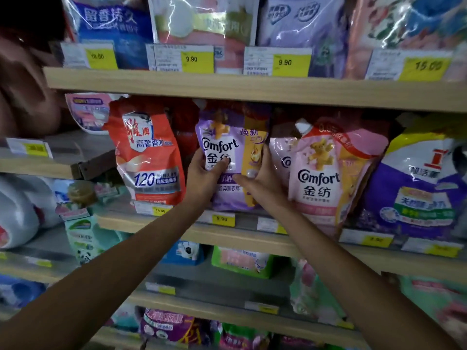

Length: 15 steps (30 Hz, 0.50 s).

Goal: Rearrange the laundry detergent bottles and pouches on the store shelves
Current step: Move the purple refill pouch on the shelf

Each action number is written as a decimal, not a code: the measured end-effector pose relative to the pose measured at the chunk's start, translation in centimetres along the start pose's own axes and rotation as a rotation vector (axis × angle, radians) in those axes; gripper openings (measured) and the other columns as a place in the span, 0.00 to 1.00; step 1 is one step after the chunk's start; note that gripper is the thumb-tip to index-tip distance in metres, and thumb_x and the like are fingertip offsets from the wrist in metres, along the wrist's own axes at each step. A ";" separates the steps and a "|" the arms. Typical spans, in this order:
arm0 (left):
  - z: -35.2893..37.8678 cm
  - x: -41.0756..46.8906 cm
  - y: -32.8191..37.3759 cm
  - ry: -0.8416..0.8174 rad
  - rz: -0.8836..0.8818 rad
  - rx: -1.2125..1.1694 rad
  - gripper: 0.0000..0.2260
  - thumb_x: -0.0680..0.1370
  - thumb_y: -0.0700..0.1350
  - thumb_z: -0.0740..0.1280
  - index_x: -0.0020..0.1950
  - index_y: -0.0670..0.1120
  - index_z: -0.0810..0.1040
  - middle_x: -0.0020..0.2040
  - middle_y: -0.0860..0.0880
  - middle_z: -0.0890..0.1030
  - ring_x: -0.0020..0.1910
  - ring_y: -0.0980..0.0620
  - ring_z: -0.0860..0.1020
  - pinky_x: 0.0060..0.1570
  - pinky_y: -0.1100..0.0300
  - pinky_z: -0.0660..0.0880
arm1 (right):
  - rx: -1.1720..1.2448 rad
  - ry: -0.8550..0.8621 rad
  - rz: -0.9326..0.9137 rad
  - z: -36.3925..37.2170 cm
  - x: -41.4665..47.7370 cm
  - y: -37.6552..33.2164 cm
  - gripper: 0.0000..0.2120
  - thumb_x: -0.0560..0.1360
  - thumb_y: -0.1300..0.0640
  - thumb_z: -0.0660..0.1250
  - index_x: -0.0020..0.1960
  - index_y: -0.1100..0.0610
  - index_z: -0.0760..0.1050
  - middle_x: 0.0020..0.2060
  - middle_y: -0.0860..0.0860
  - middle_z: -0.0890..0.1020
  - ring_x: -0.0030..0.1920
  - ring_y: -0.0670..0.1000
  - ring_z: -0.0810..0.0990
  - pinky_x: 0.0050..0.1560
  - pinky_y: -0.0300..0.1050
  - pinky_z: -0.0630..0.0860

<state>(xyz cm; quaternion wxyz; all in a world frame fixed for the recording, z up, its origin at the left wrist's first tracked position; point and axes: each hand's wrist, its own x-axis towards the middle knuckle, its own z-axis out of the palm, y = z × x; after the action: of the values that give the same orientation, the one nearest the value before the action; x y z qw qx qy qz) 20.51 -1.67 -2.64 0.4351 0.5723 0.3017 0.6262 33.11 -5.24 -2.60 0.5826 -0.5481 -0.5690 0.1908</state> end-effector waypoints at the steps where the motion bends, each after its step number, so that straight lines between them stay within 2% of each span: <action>1: -0.1 0.8 -0.3 -0.037 0.011 0.013 0.15 0.75 0.33 0.68 0.61 0.37 0.73 0.50 0.45 0.81 0.42 0.59 0.79 0.42 0.69 0.77 | -0.005 0.021 0.013 0.4 0.3 0.3 0.47 0.68 0.64 0.74 0.77 0.56 0.48 0.68 0.54 0.72 0.62 0.47 0.72 0.59 0.32 0.67; 2: -0.2 1.6 -0.7 -0.072 0.016 0.022 0.15 0.75 0.33 0.68 0.61 0.37 0.72 0.51 0.44 0.80 0.42 0.58 0.79 0.42 0.70 0.76 | -0.012 0.040 0.027 0.7 0.6 0.6 0.48 0.68 0.65 0.74 0.77 0.57 0.46 0.69 0.55 0.70 0.66 0.50 0.72 0.65 0.41 0.68; 3: -0.3 2.3 -1.2 -0.104 0.014 0.022 0.16 0.75 0.32 0.67 0.62 0.37 0.71 0.51 0.44 0.80 0.43 0.58 0.78 0.42 0.70 0.76 | -0.035 0.057 0.044 1.1 0.9 1.0 0.49 0.68 0.65 0.74 0.77 0.57 0.45 0.70 0.55 0.70 0.67 0.53 0.71 0.66 0.48 0.69; 4: -0.4 2.8 -1.7 -0.130 0.007 0.012 0.17 0.75 0.31 0.67 0.63 0.37 0.71 0.51 0.44 0.79 0.44 0.57 0.78 0.43 0.70 0.77 | -0.068 0.072 0.060 1.4 1.3 1.3 0.49 0.68 0.64 0.74 0.77 0.57 0.44 0.70 0.56 0.70 0.67 0.54 0.72 0.65 0.50 0.71; 6: -0.6 3.7 -2.8 -0.177 -0.002 -0.005 0.19 0.75 0.30 0.66 0.65 0.38 0.69 0.52 0.45 0.79 0.45 0.57 0.78 0.44 0.70 0.77 | -0.121 0.110 0.083 2.1 1.9 2.2 0.50 0.68 0.63 0.74 0.77 0.56 0.43 0.68 0.55 0.73 0.63 0.55 0.75 0.59 0.46 0.73; 8: -0.7 4.5 -3.9 -0.218 -0.012 0.006 0.21 0.75 0.31 0.66 0.67 0.40 0.68 0.52 0.48 0.79 0.46 0.58 0.78 0.44 0.71 0.77 | -0.154 0.142 0.101 2.9 2.5 2.8 0.50 0.68 0.63 0.74 0.77 0.55 0.44 0.64 0.56 0.76 0.57 0.56 0.79 0.53 0.45 0.76; 11: -0.7 5.6 -5.2 -0.248 -0.036 0.033 0.20 0.76 0.32 0.66 0.66 0.43 0.68 0.54 0.47 0.78 0.50 0.52 0.78 0.46 0.68 0.76 | -0.172 0.178 0.106 3.8 3.2 3.4 0.46 0.68 0.64 0.74 0.76 0.57 0.49 0.50 0.53 0.77 0.44 0.54 0.78 0.48 0.49 0.79; 13: -0.6 6.3 -5.7 -0.257 -0.039 0.044 0.21 0.75 0.31 0.65 0.66 0.42 0.68 0.54 0.47 0.77 0.51 0.51 0.77 0.46 0.65 0.76 | -0.198 0.204 0.106 4.1 3.9 3.7 0.47 0.67 0.63 0.75 0.76 0.57 0.49 0.46 0.51 0.75 0.42 0.51 0.76 0.45 0.46 0.77; 15: -0.4 6.9 -6.1 -0.250 -0.043 0.052 0.21 0.75 0.29 0.63 0.67 0.40 0.67 0.54 0.45 0.77 0.52 0.49 0.76 0.47 0.61 0.75 | -0.221 0.205 0.106 4.3 4.5 3.9 0.50 0.68 0.62 0.75 0.77 0.55 0.44 0.45 0.50 0.75 0.43 0.49 0.75 0.45 0.44 0.75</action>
<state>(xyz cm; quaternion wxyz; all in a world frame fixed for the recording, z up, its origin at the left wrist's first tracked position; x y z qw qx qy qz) 21.57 7.20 -4.86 0.4677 0.6504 0.2733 0.5325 32.19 1.65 -4.99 0.5629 -0.6549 -0.4942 0.1004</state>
